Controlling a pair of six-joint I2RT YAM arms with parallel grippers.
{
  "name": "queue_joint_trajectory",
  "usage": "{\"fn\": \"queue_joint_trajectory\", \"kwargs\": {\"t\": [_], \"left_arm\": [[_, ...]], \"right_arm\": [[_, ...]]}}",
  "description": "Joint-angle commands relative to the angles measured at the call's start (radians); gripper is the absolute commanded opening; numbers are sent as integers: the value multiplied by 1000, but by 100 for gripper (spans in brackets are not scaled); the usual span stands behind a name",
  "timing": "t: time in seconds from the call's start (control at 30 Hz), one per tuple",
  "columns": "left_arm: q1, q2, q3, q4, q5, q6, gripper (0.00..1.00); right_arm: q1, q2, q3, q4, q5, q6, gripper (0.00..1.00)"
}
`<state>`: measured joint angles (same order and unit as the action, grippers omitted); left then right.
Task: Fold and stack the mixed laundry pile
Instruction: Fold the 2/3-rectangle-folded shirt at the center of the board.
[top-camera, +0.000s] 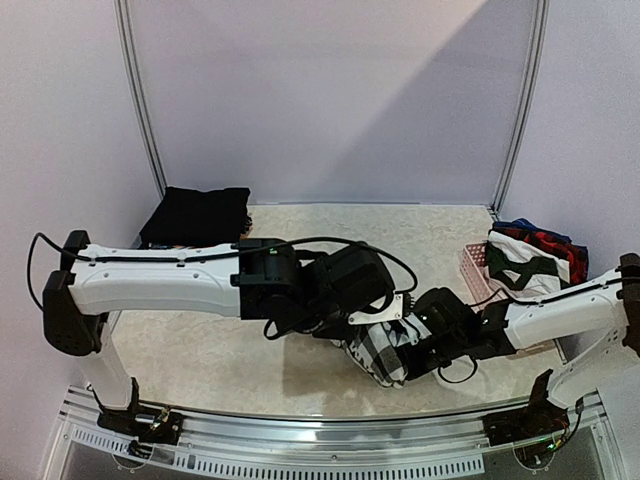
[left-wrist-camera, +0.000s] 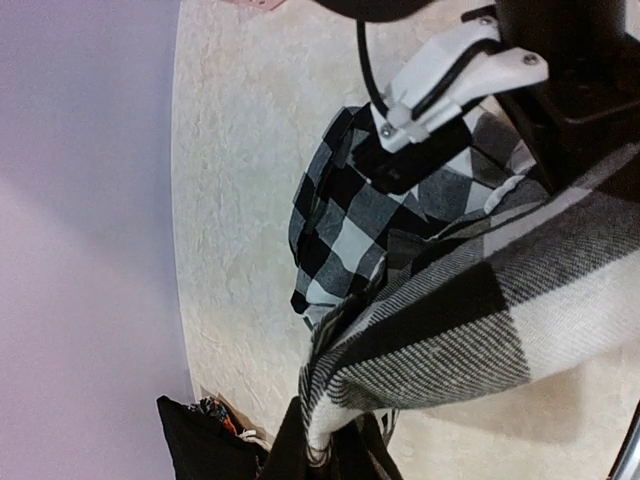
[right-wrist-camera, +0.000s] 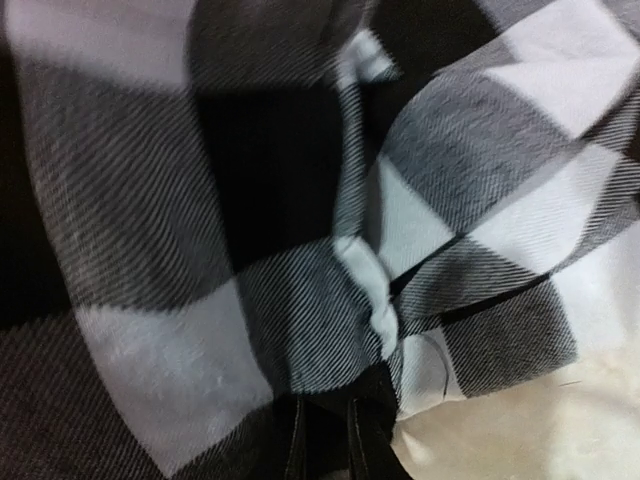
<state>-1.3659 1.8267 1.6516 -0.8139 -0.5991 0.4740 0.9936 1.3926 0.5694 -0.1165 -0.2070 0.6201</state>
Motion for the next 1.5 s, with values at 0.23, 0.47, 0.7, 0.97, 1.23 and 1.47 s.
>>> {"fn": "queue_joint_trajectory", "kwargs": {"t": [0.23,0.47,0.7,0.97,1.23,1.47], "left_arm": [[20,65,116,-112,20,4,0],[22,68,132,-121,32,46,0],[75,136,195,-117,99,106,0],[171,277,327,-144,209,158,0],[228,407,465,-164,261,216,0],[268,463,503,-124,285,249,0]], "right_arm": [[-4,-118,-38,-41,21,41,16],[-72,-209,13,-276,366,118,16],[-88,-309,41,-396,524,174,17],[-87,-409,28,-462,582,204,17],[-88,-466,21,-504,592,219,17],[-87,-481,15,-506,588,220,16]]}}
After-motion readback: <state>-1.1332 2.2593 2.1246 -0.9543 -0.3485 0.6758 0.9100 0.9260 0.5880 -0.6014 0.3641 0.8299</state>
